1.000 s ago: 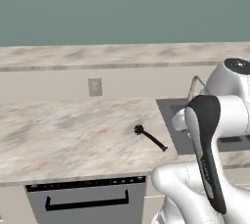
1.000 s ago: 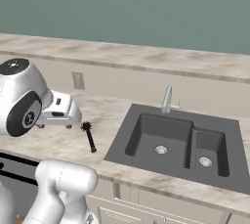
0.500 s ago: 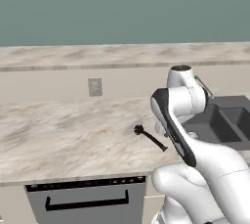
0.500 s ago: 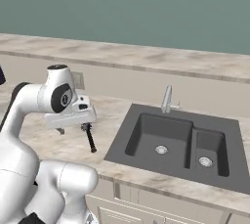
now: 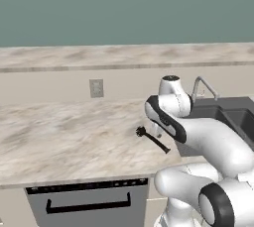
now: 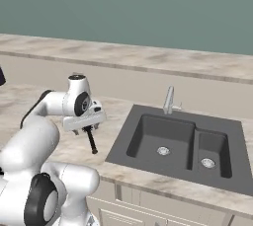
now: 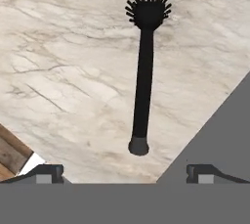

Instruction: Grab the spray bottle from the cabinet, then place it next to the cutting board for sanitizing. Then grab the dish brush from the countertop next to the sink and place it next to the cutting board.

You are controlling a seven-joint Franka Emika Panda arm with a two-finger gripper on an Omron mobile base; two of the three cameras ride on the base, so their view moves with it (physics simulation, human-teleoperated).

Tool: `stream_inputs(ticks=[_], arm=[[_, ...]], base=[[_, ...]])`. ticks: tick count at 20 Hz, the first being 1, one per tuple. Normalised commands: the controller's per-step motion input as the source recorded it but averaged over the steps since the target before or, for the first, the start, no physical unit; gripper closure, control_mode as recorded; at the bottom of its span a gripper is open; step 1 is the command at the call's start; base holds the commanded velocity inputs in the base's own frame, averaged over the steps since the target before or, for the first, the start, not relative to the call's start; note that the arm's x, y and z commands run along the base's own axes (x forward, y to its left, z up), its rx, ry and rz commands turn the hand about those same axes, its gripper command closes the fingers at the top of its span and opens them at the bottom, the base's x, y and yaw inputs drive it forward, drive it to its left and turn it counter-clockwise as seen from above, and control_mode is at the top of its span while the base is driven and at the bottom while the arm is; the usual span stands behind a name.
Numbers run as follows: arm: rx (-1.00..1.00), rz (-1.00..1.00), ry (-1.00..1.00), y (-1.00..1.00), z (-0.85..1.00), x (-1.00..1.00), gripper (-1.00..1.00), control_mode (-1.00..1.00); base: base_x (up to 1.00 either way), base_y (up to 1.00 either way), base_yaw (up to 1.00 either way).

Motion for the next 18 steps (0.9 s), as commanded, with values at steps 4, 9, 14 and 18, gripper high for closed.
stream_inputs(ticks=[4, 9, 14, 18], arm=[[0.00, 0.03, 0.00, 0.09, -0.38, 0.50, -1.00, -1.00], [0.00, 0.00, 0.02, 0.14, -0.39, 0.39, -1.00, -1.00], [0.00, 0.00, 0.01, 0.09, -0.31, 0.41, -1.00, -1.00], [0.02, 0.00, 0.00, 0.00, -0.20, 0.26, -1.00, -1.00]], base=[[0.00, 0.00, 0.00], [0.00, 0.00, 0.00], [0.00, 0.00, 0.00], [0.00, 0.00, 0.00]])
